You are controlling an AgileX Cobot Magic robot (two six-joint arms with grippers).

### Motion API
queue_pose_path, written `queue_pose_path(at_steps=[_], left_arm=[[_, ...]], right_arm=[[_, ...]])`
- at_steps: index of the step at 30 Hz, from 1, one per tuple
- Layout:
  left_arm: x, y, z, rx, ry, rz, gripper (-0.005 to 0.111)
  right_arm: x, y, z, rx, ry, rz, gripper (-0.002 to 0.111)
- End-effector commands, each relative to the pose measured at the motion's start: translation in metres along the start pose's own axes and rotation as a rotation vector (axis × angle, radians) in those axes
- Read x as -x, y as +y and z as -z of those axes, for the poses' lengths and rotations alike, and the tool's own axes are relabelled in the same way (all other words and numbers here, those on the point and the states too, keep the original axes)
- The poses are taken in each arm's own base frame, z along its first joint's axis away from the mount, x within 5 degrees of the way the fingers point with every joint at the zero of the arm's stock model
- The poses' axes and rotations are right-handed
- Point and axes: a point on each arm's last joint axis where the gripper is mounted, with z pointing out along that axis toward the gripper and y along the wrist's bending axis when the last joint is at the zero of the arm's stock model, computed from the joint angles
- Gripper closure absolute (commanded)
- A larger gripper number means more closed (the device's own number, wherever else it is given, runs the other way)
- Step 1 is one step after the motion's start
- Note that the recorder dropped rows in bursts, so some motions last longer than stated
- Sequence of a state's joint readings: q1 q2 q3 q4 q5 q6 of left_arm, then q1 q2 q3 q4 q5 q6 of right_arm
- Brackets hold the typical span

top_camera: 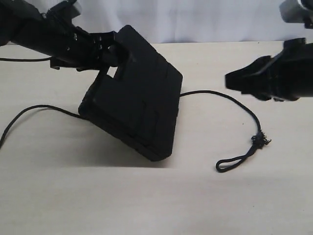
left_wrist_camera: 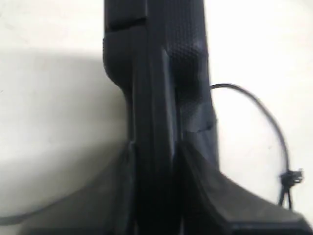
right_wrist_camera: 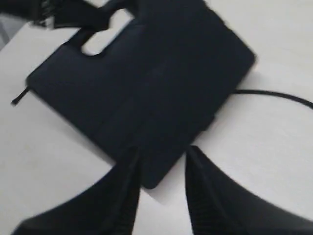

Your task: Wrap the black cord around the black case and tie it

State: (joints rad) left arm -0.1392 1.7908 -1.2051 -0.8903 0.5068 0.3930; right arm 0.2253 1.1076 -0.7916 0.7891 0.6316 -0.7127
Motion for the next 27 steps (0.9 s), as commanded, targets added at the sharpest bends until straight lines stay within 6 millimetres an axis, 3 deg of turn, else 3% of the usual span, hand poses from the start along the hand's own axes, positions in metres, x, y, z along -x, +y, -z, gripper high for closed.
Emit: queue_pose_path(at_steps=[1, 2, 5, 11, 16, 23, 27], left_arm=[[0.002, -0.017, 0.013, -0.106, 0.001, 0.1, 0.107], [0.001, -0.02, 0.013, -0.133, 0.019, 0.123, 0.107], [0.0, -0.022, 0.014, -0.165, 0.036, 0.155, 0.107], [0.0, -0.029, 0.015, -0.233, 0.049, 0.234, 0.107], [-0.003, -0.038, 0.013, -0.267, 0.054, 0.26, 0.107], [-0.009, -0.054, 0.006, -0.255, 0.024, 0.233, 0.107], [-0.01, -0.058, 0.004, -0.245, 0.005, 0.227, 0.107]], right_arm=[[-0.004, 0.045, -0.011, 0.141, -0.014, 0.297, 0.048], [-0.006, 0.051, -0.019, 0.138, -0.029, 0.316, 0.036], [-0.015, 0.063, -0.037, 0.145, -0.017, 0.358, 0.02], [-0.023, 0.07, -0.055, 0.146, 0.024, 0.341, 0.024], [-0.024, 0.068, -0.056, 0.102, 0.03, 0.466, 0.032], [-0.025, 0.067, -0.065, 0.084, 0.04, 0.26, 0.032], [-0.032, 0.08, -0.076, 0.099, 0.051, 0.4, 0.032]])
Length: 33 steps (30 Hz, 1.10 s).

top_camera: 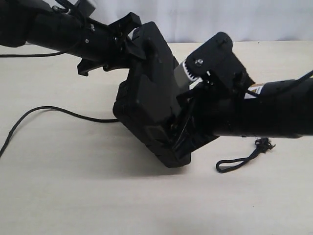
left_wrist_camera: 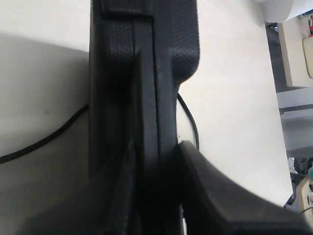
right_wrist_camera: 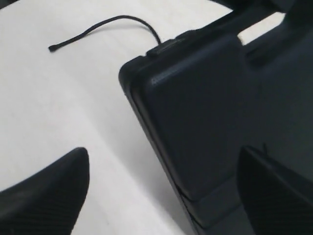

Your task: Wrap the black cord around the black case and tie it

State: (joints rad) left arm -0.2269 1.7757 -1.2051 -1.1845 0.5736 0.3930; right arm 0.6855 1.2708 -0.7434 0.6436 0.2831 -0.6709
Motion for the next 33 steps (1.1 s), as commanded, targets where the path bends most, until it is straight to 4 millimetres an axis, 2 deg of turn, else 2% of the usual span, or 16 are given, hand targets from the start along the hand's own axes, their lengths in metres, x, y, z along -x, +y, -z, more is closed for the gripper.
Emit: queue_pose_path(at_steps=[1, 3, 7, 11, 15, 18, 21, 24, 27, 33], left_arm=[[0.001, -0.013, 0.004, -0.04, -0.044, 0.031, 0.107], [0.001, -0.013, 0.004, -0.039, -0.046, 0.031, 0.107], [0.004, -0.012, 0.004, -0.03, -0.069, 0.032, 0.107], [0.005, -0.012, 0.004, -0.025, -0.088, 0.038, 0.107], [0.007, -0.011, 0.004, -0.019, -0.106, 0.042, 0.107], [0.009, -0.01, 0.005, -0.01, -0.13, 0.045, 0.107], [0.011, -0.011, 0.005, -0.017, -0.154, 0.075, 0.107], [0.014, -0.011, 0.006, -0.022, -0.187, 0.11, 0.107], [0.015, -0.012, 0.006, -0.04, -0.196, 0.148, 0.107], [0.015, -0.013, 0.006, -0.059, -0.197, 0.181, 0.107]], right_arm=[[-0.001, 0.012, -0.011, -0.006, -0.003, 0.141, 0.032], [0.001, 0.013, -0.011, -0.022, -0.025, 0.197, 0.032], [0.003, 0.013, -0.009, -0.03, -0.043, 0.167, 0.032], [0.002, 0.012, -0.005, -0.045, -0.009, 0.261, 0.032], [0.002, 0.001, 0.002, -0.14, 0.149, 0.282, 0.032], [0.015, -0.015, 0.012, -0.333, 0.238, 0.199, 0.032], [0.022, -0.013, 0.015, -0.331, 0.231, 0.115, 0.032], [0.022, -0.004, 0.007, -0.229, 0.147, -0.011, 0.032], [0.017, 0.002, -0.01, -0.152, 0.035, -0.132, 0.032], [0.013, 0.024, -0.04, -0.052, -0.044, -0.099, 0.032]])
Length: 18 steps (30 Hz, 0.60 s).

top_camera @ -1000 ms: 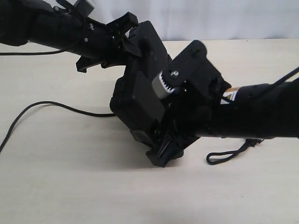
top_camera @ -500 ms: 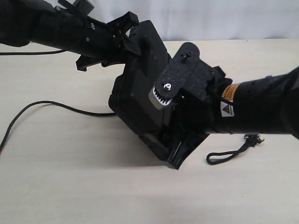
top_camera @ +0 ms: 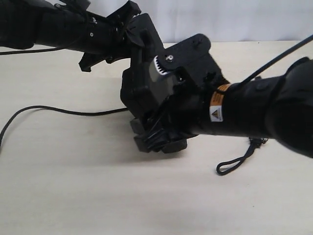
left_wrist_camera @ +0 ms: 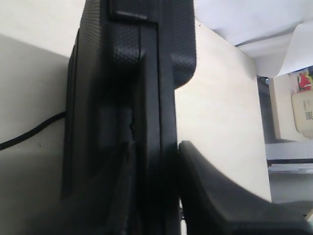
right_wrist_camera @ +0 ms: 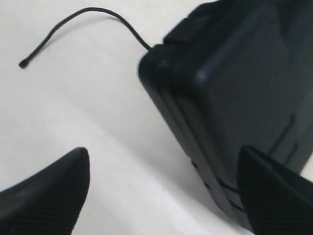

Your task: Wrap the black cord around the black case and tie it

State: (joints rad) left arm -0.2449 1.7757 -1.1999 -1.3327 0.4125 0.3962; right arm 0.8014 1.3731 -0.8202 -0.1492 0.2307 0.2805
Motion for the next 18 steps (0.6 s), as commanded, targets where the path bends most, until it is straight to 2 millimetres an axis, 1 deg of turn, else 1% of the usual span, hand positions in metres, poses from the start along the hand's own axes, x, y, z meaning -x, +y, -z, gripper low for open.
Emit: queue_pose_path(at_steps=[1, 4, 9, 13, 18], left_arm=[[0.005, -0.012, 0.007, -0.05, -0.035, 0.064, 0.107], [0.005, -0.012, 0.007, -0.052, -0.032, 0.064, 0.107], [0.005, -0.012, 0.007, -0.052, -0.032, 0.064, 0.107], [0.005, -0.012, 0.007, -0.052, -0.032, 0.064, 0.107], [0.005, -0.012, 0.007, -0.05, -0.035, 0.064, 0.107]], right_arm=[[0.0, 0.019, -0.017, 0.076, -0.076, 0.024, 0.032], [-0.003, 0.017, -0.025, 0.065, -0.059, 0.075, 0.032], [-0.004, 0.003, -0.029, 0.022, -0.041, 0.071, 0.032], [0.004, -0.003, -0.027, -0.016, 0.003, 0.079, 0.032], [0.019, -0.012, -0.016, -0.15, 0.142, 0.194, 0.032]])
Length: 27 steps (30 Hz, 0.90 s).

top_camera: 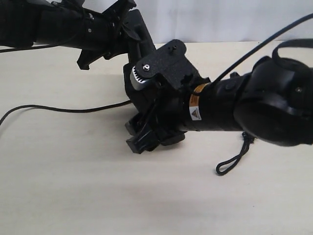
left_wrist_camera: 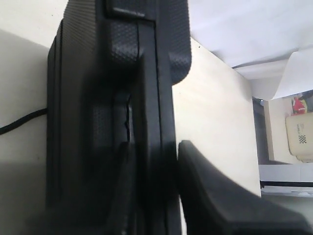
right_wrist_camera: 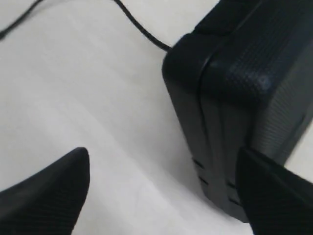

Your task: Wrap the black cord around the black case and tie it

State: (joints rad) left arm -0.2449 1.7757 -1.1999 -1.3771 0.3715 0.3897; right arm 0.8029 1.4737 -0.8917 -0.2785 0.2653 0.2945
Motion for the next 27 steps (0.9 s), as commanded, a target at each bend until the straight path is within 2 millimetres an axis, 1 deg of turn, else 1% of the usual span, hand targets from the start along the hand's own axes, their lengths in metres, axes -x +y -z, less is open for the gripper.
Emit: queue_pose_path(at_steps=[1, 4, 6, 7, 9, 11, 13, 15, 16, 17, 19, 21, 25, 27], left_arm=[[0.001, -0.012, 0.007, -0.05, 0.011, 0.018, 0.107], [0.001, -0.012, 0.007, -0.05, 0.011, 0.018, 0.107], [0.001, -0.012, 0.007, -0.05, 0.011, 0.018, 0.107], [0.001, -0.012, 0.007, -0.05, 0.011, 0.018, 0.107], [0.001, -0.012, 0.007, -0.051, 0.012, 0.018, 0.107], [0.002, -0.012, 0.007, -0.047, 0.001, 0.021, 0.107], [0.002, -0.011, 0.007, -0.042, -0.007, 0.019, 0.107], [0.002, -0.011, 0.007, -0.042, -0.007, 0.019, 0.107], [0.002, -0.011, 0.007, -0.041, -0.007, 0.015, 0.107], [0.002, -0.011, 0.007, -0.041, -0.007, 0.015, 0.107], [0.002, -0.011, 0.007, -0.041, -0.007, 0.015, 0.107], [0.002, -0.011, 0.007, -0.041, -0.007, 0.015, 0.107], [0.002, -0.011, 0.007, -0.04, -0.007, 0.013, 0.107], [0.002, -0.011, 0.007, -0.04, -0.007, 0.013, 0.107]], right_arm=[[0.015, -0.015, 0.011, -0.132, 0.106, 0.079, 0.032], [0.021, -0.021, 0.017, -0.198, 0.135, 0.034, 0.032], [0.021, -0.022, 0.02, -0.22, 0.147, -0.038, 0.032], [0.02, -0.021, 0.022, -0.225, 0.157, -0.058, 0.032], [0.017, -0.016, 0.027, -0.248, 0.196, -0.029, 0.032], [0.017, -0.005, 0.032, -0.252, 0.193, 0.0, 0.032], [0.021, 0.006, 0.037, -0.272, 0.144, 0.032, 0.032], [0.027, 0.02, 0.042, -0.312, 0.058, 0.067, 0.032], [0.03, 0.023, 0.043, -0.347, 0.011, 0.098, 0.032], [0.032, 0.029, 0.043, -0.371, -0.028, 0.093, 0.032], [0.037, 0.036, 0.039, -0.417, -0.109, 0.092, 0.032], [0.037, 0.039, 0.027, -0.444, -0.142, 0.101, 0.032], [0.03, 0.043, 0.0, -0.478, -0.132, 0.104, 0.032], [0.028, 0.045, -0.01, -0.486, -0.131, 0.108, 0.032]])
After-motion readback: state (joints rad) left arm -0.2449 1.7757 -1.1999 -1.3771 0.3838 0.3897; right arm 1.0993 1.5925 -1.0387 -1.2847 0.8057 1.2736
